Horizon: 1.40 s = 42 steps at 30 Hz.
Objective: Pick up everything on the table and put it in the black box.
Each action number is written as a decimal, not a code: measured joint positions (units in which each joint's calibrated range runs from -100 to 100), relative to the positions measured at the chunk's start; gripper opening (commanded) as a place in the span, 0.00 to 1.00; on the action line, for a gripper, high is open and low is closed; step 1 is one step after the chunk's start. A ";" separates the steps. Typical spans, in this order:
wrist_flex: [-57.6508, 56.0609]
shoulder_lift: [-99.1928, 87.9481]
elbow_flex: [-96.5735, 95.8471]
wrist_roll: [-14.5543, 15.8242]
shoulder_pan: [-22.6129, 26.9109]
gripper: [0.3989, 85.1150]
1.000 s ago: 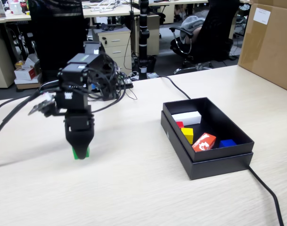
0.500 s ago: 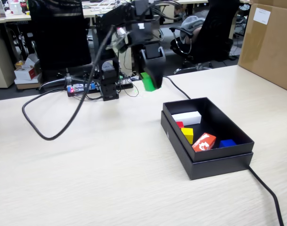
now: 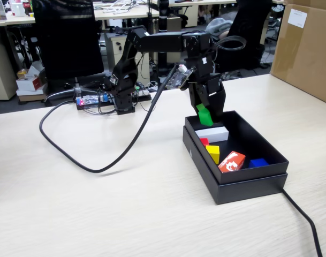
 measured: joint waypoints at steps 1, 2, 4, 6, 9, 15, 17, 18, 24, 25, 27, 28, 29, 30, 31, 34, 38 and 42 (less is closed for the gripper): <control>0.77 1.29 -0.09 0.24 0.34 0.05; 1.01 2.20 0.00 0.63 0.63 0.05; 1.24 3.88 0.09 1.32 1.07 0.05; 1.24 6.08 0.09 1.76 1.27 0.05; 1.32 9.32 0.09 2.10 1.37 0.05; 3.56 12.56 1.00 2.34 0.78 0.17; 3.56 12.56 1.00 2.49 0.68 0.30; 3.56 12.56 1.00 2.49 0.68 0.31; 3.64 10.61 -1.19 2.34 0.54 0.42; 3.64 9.19 -2.01 2.34 0.44 0.42; 3.64 4.01 -3.47 2.25 0.00 0.49; 3.64 1.81 -4.20 2.15 -0.39 0.49; 3.56 -1.94 -6.02 2.25 -0.98 0.49; 3.56 -6.34 -7.58 2.25 -1.56 0.49; 3.56 -10.87 -7.67 2.20 -2.34 0.52; 3.64 -25.89 -10.04 1.90 -6.20 0.54; 8.75 -38.45 -25.10 -0.20 -12.16 0.54; 20.60 -51.00 -50.66 -3.71 -16.51 0.55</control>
